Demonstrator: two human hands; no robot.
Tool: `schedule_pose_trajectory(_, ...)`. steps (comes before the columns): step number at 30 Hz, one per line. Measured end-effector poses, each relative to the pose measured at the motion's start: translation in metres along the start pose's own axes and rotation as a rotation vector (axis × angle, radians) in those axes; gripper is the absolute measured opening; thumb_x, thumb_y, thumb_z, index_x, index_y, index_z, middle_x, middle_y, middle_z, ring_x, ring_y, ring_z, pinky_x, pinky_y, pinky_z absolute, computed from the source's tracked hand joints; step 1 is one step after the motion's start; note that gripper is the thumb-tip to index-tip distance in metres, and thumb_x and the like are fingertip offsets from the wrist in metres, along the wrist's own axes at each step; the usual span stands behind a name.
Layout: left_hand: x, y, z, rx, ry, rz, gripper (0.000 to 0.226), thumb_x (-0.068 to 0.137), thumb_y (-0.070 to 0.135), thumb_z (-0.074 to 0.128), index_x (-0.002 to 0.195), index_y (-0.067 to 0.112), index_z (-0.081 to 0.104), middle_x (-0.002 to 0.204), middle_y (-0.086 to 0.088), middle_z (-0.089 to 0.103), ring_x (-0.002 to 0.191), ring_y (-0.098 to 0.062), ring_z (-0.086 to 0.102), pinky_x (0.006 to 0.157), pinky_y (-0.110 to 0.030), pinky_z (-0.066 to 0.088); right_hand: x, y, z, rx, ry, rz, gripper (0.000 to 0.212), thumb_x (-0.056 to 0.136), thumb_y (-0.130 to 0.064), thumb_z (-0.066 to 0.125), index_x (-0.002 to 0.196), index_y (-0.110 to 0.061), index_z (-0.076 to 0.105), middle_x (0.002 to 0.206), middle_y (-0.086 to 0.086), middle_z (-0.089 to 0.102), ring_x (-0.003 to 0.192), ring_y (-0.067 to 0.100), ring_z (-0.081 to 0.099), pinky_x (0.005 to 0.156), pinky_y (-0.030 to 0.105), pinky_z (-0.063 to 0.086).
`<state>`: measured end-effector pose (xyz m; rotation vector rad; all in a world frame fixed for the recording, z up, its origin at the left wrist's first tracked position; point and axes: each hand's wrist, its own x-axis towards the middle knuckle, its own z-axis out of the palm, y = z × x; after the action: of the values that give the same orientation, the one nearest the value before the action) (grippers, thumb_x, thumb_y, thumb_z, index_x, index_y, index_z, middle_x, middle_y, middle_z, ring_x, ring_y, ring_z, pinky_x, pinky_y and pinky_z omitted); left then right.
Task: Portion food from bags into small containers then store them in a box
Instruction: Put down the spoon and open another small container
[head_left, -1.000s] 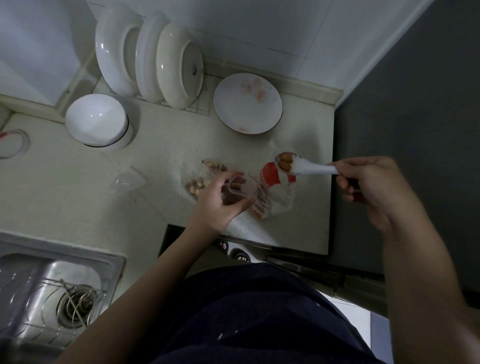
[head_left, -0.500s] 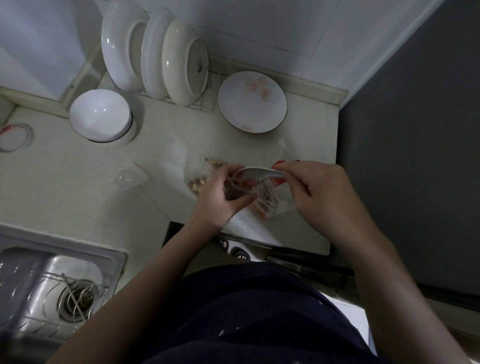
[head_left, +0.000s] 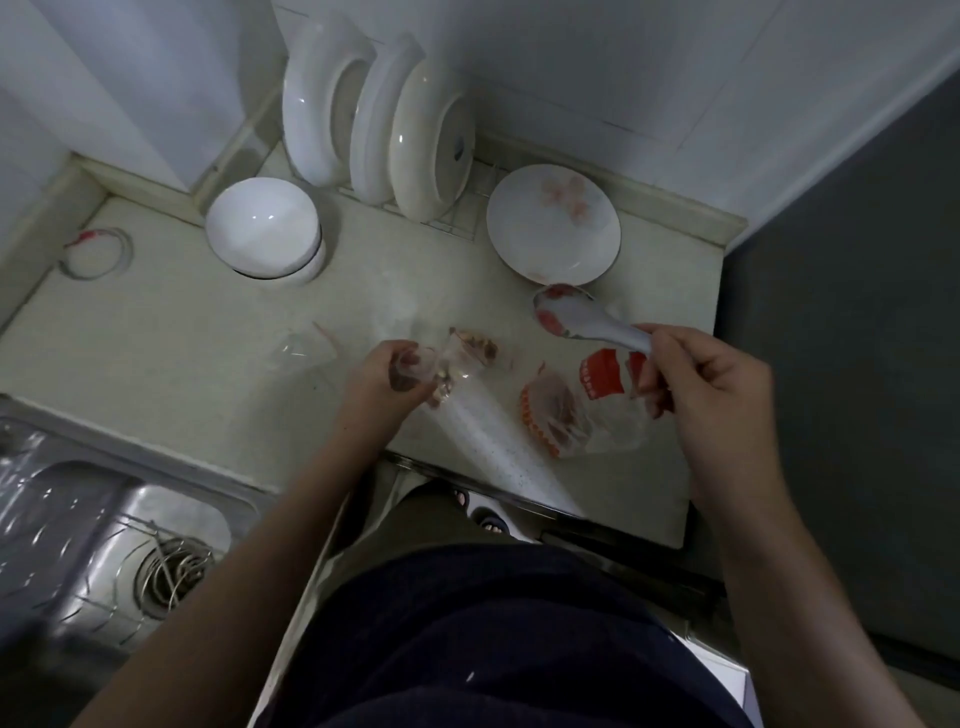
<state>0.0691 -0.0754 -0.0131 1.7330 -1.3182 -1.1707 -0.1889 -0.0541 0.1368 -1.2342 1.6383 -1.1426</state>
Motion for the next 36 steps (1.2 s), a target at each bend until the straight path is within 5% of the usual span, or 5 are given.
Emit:
schedule_pose_trajectory(7,0.041,-0.024,-0.014,0.209,0.010,-0.065,0.051,0.077,0.007,0.079,0.125,0.005,0.059,0.112,-0.013,0.066,0.081,-0.017,0.059,0.077,-0.022,0.044,-0.003,0.008,0.007,0.053,-0.026,0.049,0.029,0.095,-0.015,0.052,0.075,-0.020,0.073,0.058,-0.001,0.053,0.053,0.012,0.044,0.050,0.023,0.040)
schedule_pose_trajectory(14,0.060,-0.020,0.006,0.395,-0.153,-0.069,0.077,0.078,0.017,0.076,0.147,0.014,0.041,0.133,-0.015,0.053,0.116,-0.029,0.055,0.100,-0.038,0.043,-0.007,0.010,0.019,0.075,-0.052,0.062,0.030,0.095,-0.013,0.053,0.085,-0.029,0.076,0.067,0.021,0.054,0.052,0.010,0.044,0.048,0.018,0.040)
schedule_pose_trajectory(18,0.056,-0.029,-0.003,0.417,-0.010,-0.054,0.068,0.079,0.032,0.077,0.138,0.008,0.051,0.133,-0.012,0.053,0.116,-0.030,0.056,0.103,-0.044,0.042,-0.008,0.008,0.021,0.120,-0.023,0.072,0.031,0.096,-0.013,0.052,0.080,-0.026,0.075,0.063,0.012,0.056,0.052,0.010,0.045,0.048,0.017,0.041)
schedule_pose_trajectory(23,0.042,-0.054,-0.044,0.552,0.299,-0.051,0.040,0.083,0.019,0.074,0.117,-0.002,0.065,0.123,-0.021,0.054,0.114,-0.041,0.050,0.096,-0.044,0.042,-0.006,0.004,0.020,0.167,0.041,0.078,0.034,0.095,-0.011,0.052,0.073,-0.024,0.074,0.056,-0.007,0.059,0.051,0.005,0.046,0.048,0.015,0.041)
schedule_pose_trajectory(36,0.036,-0.053,-0.077,0.891,0.281,-0.015,0.018,0.091,0.007,0.054,0.100,-0.006,0.065,0.107,-0.025,0.057,0.096,-0.043,0.057,0.078,-0.050,0.046,-0.006,0.002,0.026,0.192,0.060,0.076,0.024,0.090,-0.018,0.062,0.071,-0.024,0.075,0.066,0.000,0.067,0.056,0.008,0.055,0.056,0.016,0.049)
